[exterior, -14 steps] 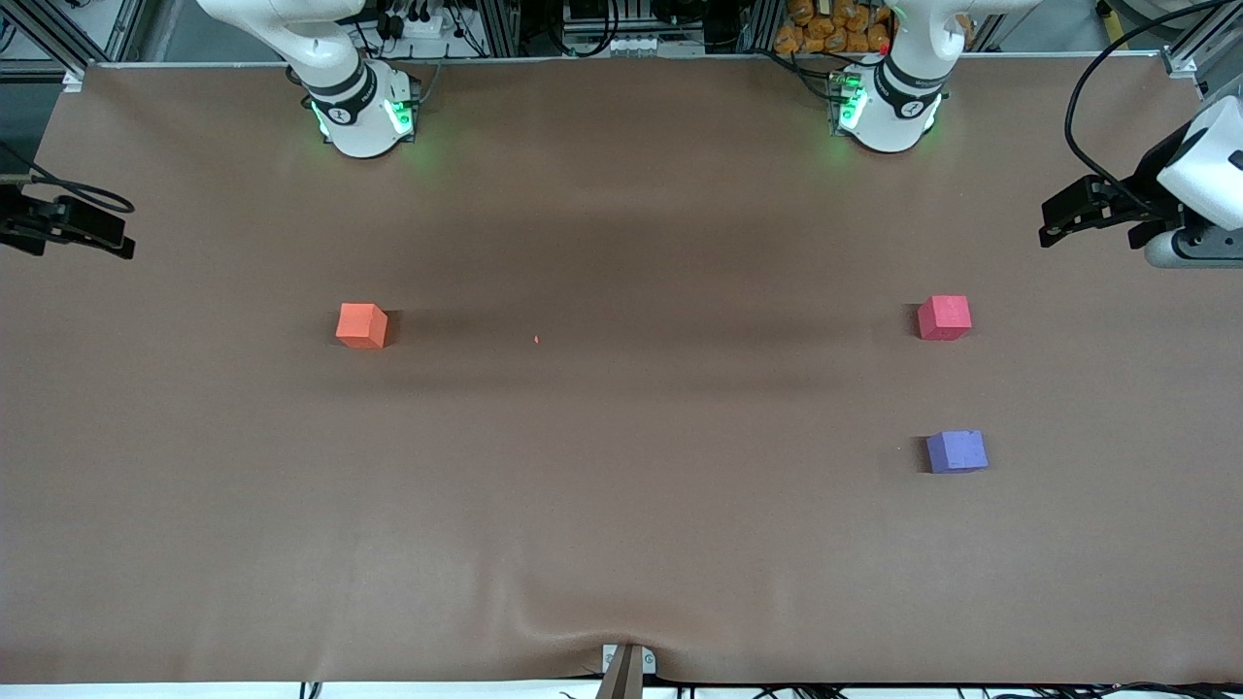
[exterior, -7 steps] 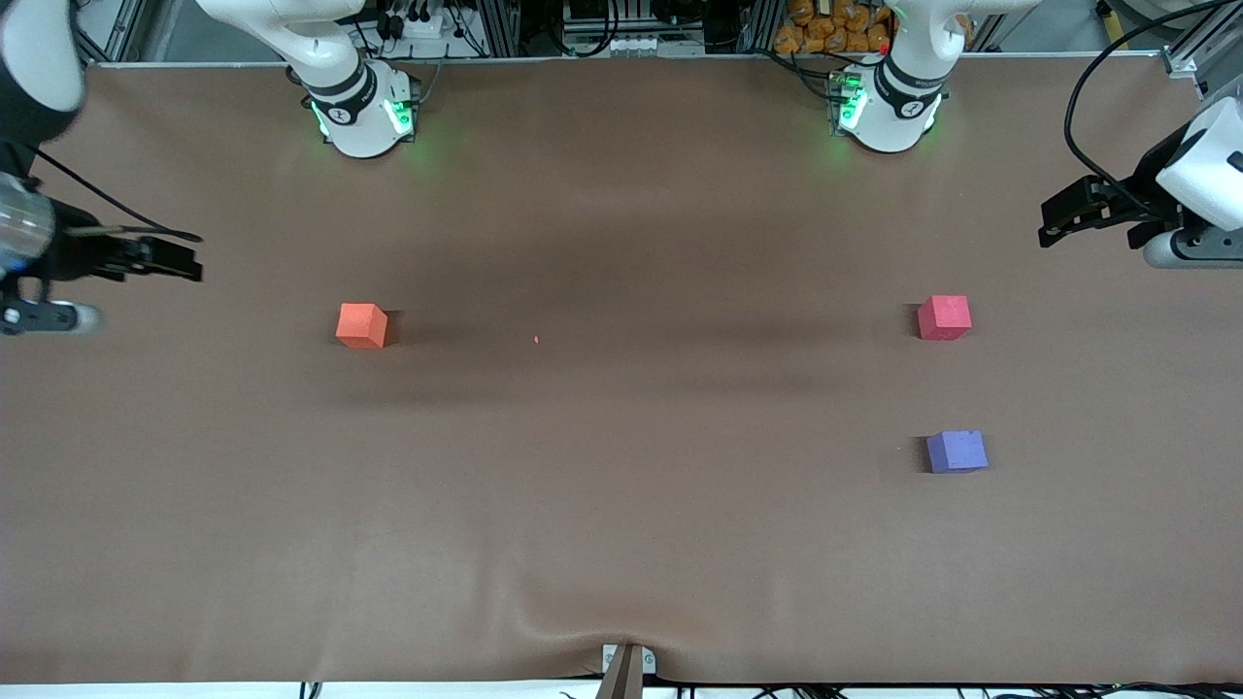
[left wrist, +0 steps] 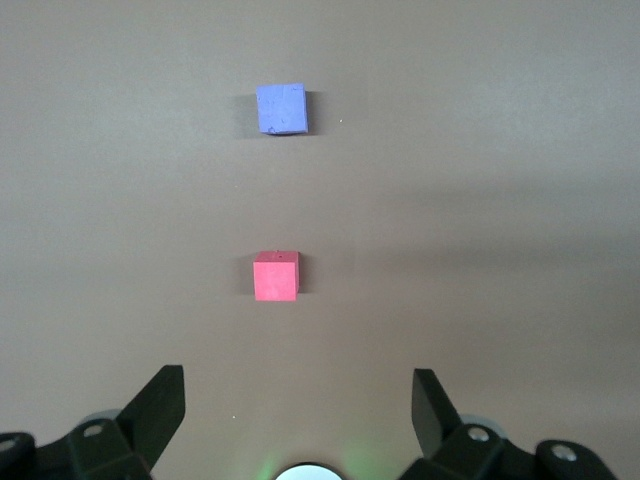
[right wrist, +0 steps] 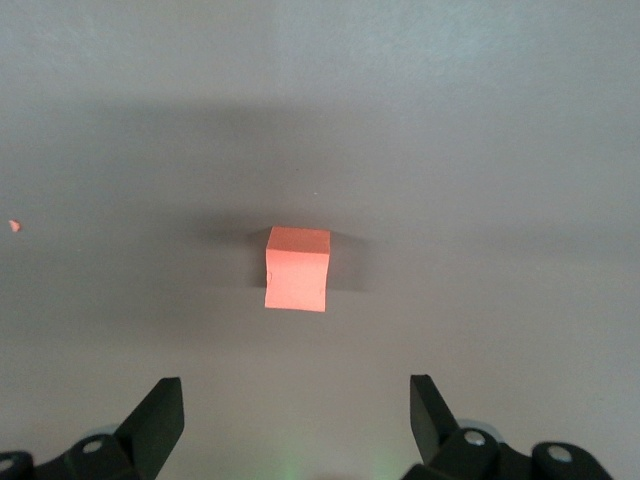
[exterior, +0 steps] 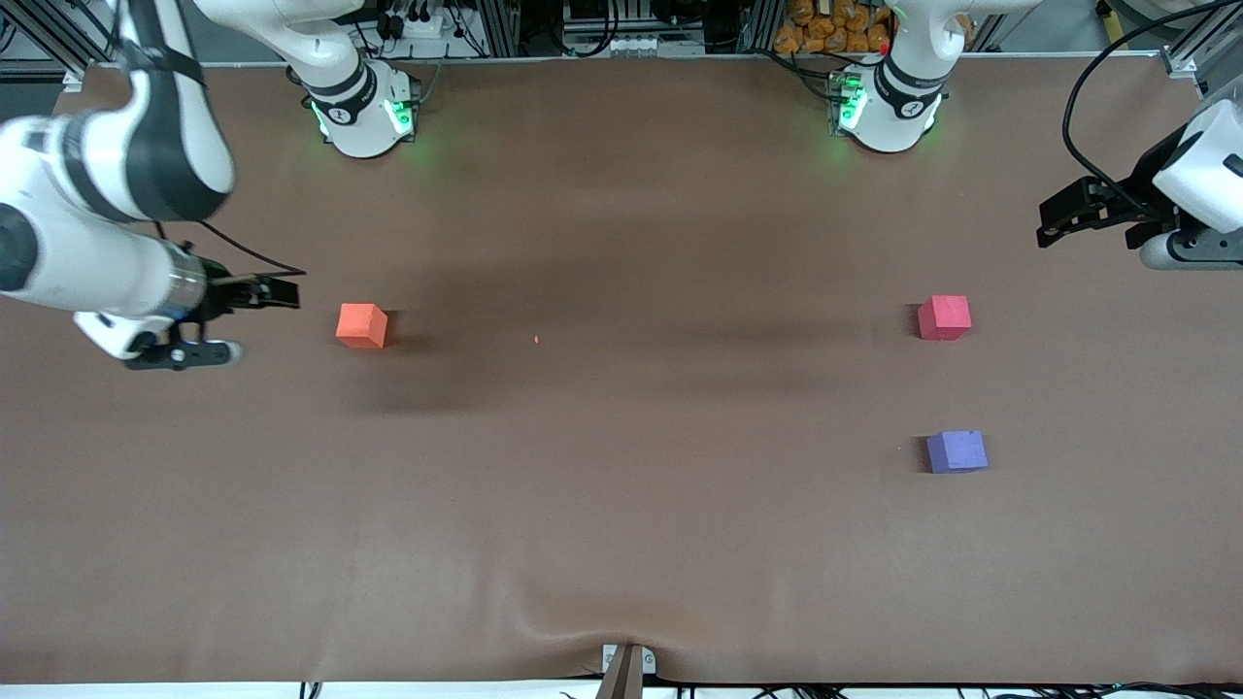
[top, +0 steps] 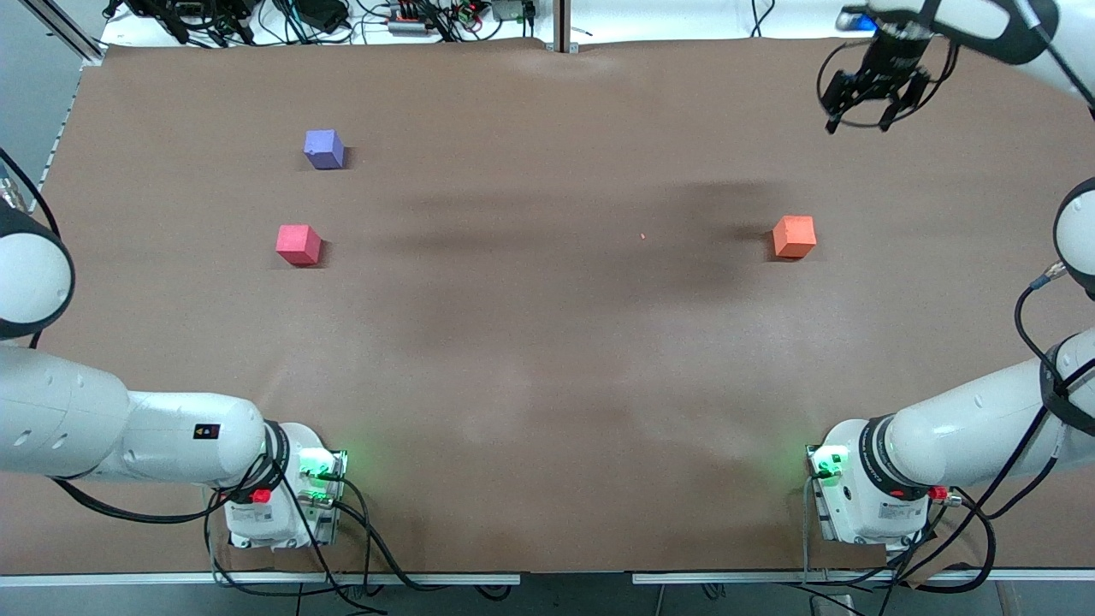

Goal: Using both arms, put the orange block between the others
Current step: 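Reach the right gripper down over the orange cube, then close the right gripper on the orange cube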

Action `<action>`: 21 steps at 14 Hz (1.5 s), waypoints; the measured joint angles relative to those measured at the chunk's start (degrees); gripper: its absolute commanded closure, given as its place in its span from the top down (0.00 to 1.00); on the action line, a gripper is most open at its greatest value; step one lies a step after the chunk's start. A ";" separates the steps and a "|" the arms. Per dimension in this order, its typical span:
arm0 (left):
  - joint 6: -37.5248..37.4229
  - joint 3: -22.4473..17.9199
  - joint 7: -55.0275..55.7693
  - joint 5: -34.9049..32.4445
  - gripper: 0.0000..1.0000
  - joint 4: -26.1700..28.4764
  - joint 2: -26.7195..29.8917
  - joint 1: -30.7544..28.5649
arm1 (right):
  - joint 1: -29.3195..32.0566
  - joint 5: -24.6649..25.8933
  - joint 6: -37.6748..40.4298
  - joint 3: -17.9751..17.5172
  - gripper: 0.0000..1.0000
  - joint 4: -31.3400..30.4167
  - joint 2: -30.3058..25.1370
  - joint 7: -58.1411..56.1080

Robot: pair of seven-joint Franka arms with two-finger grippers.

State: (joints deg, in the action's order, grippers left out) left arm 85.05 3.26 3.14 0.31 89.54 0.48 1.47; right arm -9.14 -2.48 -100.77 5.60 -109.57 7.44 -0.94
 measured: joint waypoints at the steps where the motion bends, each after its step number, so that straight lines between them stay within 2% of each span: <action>1: 0.00 0.00 0.00 0.00 1.00 0.02 -0.01 0.00 | -0.49 -0.05 -2.55 -0.02 1.00 -2.34 0.45 0.00; 3: 0.03 0.01 0.00 0.00 1.00 0.02 -0.02 0.00 | -2.00 -0.08 -6.34 -0.05 1.00 -5.74 2.40 0.00; 7: 0.12 0.02 0.00 0.00 1.00 0.03 -0.02 0.00 | -4.10 -0.10 -12.58 -0.06 1.00 -8.01 7.78 0.14; 11: 0.12 0.02 0.00 0.00 1.00 0.10 -0.04 0.01 | -4.41 -0.11 -21.07 -0.05 1.00 -13.36 8.42 0.14; 21: 0.12 0.02 0.00 0.00 1.00 0.38 -0.04 -0.02 | -4.33 -0.11 -26.73 0.35 1.00 -17.76 10.75 0.16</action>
State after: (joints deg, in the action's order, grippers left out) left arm 85.17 3.27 3.14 0.31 89.92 0.44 1.45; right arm -13.48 -2.59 -127.49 5.96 -127.32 18.18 -0.78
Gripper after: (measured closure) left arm 0.000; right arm 0.000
